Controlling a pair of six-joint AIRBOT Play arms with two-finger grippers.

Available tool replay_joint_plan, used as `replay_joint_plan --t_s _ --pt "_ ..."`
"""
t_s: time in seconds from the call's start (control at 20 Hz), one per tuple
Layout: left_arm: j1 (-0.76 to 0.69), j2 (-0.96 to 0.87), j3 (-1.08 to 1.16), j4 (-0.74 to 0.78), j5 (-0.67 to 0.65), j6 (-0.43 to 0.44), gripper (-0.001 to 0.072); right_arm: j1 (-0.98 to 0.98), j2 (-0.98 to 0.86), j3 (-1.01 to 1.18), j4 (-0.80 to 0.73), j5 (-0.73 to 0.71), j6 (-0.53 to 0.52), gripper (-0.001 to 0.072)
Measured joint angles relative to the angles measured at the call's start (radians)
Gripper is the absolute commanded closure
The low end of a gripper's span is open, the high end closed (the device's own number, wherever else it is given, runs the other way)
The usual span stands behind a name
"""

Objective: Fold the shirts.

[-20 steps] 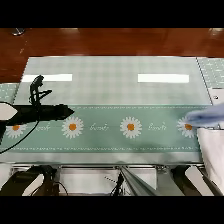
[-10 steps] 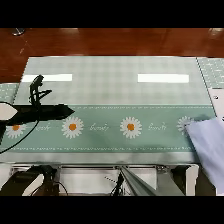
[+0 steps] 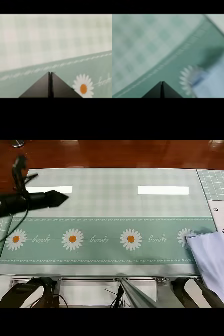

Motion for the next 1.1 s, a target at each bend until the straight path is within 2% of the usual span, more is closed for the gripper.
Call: replay_joint_plan --t_s 0.1,0.15,0.25,0.35,0.5,0.65,1.1 --pt "-0.013 -0.051 0.135 0.014 -0.053 0.008 0.0686 0.228 -0.071 0.019 0.048 -0.125 -0.029 0.0685" --pt "-0.018 -0.071 0.185 0.036 -0.074 0.008 0.0685 0.348 -0.112 0.025 0.018 -0.166 -0.035 0.0686" --pt "-0.025 -0.103 0.238 0.114 -0.114 -0.014 0.0685 0.544 -0.201 0.022 -0.121 -0.201 -0.008 0.0687" --pt "-0.025 -0.123 0.232 0.224 -0.136 -0.063 0.0684 0.658 -0.281 0.001 -0.293 -0.194 0.047 0.0687" --pt "-0.021 -0.135 0.172 0.321 -0.158 -0.102 0.0684 0.732 -0.354 -0.034 -0.433 -0.190 0.106 0.0686" --pt "-0.021 -0.141 0.120 0.363 -0.163 -0.122 0.0684 0.761 -0.384 -0.052 -0.502 -0.202 0.136 0.0686" --pt "-0.021 -0.143 0.086 0.393 -0.163 -0.137 0.0684 0.776 -0.400 -0.063 -0.552 -0.183 0.157 0.0686"
